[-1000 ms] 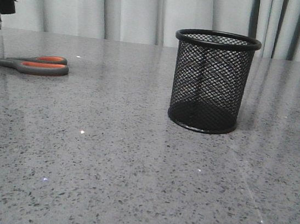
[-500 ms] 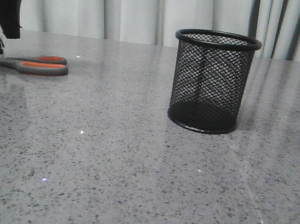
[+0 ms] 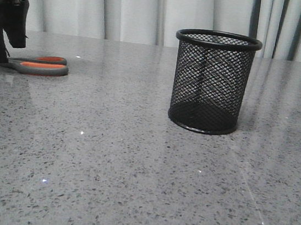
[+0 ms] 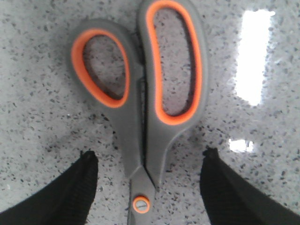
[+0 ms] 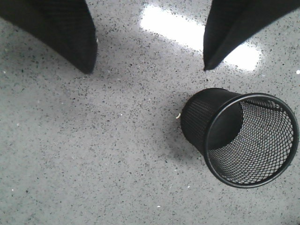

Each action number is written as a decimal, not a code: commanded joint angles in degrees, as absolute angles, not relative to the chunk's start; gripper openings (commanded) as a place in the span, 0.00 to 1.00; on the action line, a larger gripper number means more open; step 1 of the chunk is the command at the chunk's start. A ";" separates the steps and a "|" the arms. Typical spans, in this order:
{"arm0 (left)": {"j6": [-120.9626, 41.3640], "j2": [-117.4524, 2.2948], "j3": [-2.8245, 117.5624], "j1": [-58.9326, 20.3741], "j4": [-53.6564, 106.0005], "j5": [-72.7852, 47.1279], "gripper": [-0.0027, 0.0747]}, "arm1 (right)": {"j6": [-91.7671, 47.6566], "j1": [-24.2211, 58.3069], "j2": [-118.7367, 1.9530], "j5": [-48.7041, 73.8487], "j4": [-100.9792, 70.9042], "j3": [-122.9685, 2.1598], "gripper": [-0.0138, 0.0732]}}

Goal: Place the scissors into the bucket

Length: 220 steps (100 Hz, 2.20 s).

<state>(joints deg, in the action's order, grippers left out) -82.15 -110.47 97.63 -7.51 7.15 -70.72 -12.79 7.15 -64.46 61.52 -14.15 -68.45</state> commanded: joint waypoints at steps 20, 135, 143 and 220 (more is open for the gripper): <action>-82.17 -107.65 99.47 -7.83 8.72 -69.84 0.61 | -13.50 7.19 -63.79 58.67 -14.77 -70.29 0.66; -82.17 -109.41 99.47 -7.83 9.88 -72.31 0.61 | -13.63 7.19 -63.79 59.75 -14.88 -70.29 0.66; -82.17 -109.41 99.47 -7.83 10.95 -71.30 0.61 | -13.63 7.19 -63.79 59.75 -14.88 -70.29 0.66; -82.61 -109.68 99.47 -7.34 5.98 -72.98 0.60 | -13.63 7.19 -63.79 59.63 -14.88 -70.29 0.66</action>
<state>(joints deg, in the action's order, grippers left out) -82.25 -111.81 97.67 -7.38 5.22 -70.61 -12.87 7.15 -64.46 62.02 -14.15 -68.45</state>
